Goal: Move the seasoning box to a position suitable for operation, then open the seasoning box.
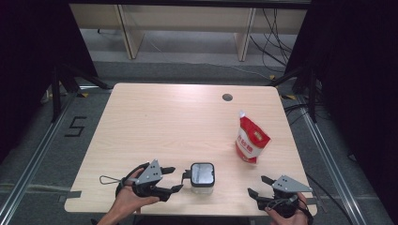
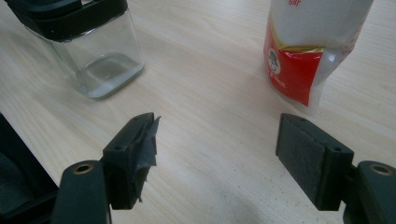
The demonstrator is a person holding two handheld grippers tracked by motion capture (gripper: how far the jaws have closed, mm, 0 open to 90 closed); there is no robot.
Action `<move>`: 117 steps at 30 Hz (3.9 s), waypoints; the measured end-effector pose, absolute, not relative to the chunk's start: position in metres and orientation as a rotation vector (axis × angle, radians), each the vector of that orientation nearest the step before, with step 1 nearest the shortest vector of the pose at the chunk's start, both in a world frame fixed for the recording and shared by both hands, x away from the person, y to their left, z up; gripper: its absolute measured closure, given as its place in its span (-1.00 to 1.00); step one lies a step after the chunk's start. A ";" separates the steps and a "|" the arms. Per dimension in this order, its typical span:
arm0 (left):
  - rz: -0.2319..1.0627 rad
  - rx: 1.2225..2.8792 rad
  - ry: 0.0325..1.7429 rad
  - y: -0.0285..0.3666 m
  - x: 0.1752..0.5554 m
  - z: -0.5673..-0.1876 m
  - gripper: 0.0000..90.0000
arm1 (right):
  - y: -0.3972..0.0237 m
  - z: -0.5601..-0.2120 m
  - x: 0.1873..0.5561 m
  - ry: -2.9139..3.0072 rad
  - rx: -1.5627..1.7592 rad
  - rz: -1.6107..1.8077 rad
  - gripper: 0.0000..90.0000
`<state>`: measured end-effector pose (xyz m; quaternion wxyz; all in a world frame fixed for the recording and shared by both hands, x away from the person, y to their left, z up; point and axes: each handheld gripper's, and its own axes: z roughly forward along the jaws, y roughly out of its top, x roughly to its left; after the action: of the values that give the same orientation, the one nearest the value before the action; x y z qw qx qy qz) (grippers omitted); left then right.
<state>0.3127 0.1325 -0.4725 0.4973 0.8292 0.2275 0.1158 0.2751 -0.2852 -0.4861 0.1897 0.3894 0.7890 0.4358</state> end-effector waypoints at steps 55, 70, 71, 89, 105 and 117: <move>0.296 1.981 0.571 0.112 0.329 -0.462 0.95 | -0.254 -0.479 0.268 2.286 0.942 1.312 0.19; 0.298 1.948 0.577 0.110 0.326 -0.460 0.94 | -0.220 -0.473 0.273 2.306 0.802 1.316 0.72; 0.308 1.950 0.572 0.110 0.325 -0.458 0.94 | -0.218 -0.474 0.273 2.312 0.809 1.310 0.73; 0.308 1.959 0.530 0.107 0.326 -0.459 0.98 | -0.211 -0.475 0.278 2.312 0.786 1.331 0.80; 0.310 1.934 0.543 0.108 0.325 -0.462 0.97 | -0.199 -0.476 0.282 2.343 0.778 1.342 0.83; 0.323 1.923 0.540 0.109 0.324 -0.463 0.96 | -0.193 -0.478 0.284 2.346 0.727 1.348 1.00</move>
<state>0.3239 0.1086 -0.4634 0.5306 0.8056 0.2264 0.1351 0.2837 -0.1932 -0.4777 0.1691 0.2558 0.8253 0.4742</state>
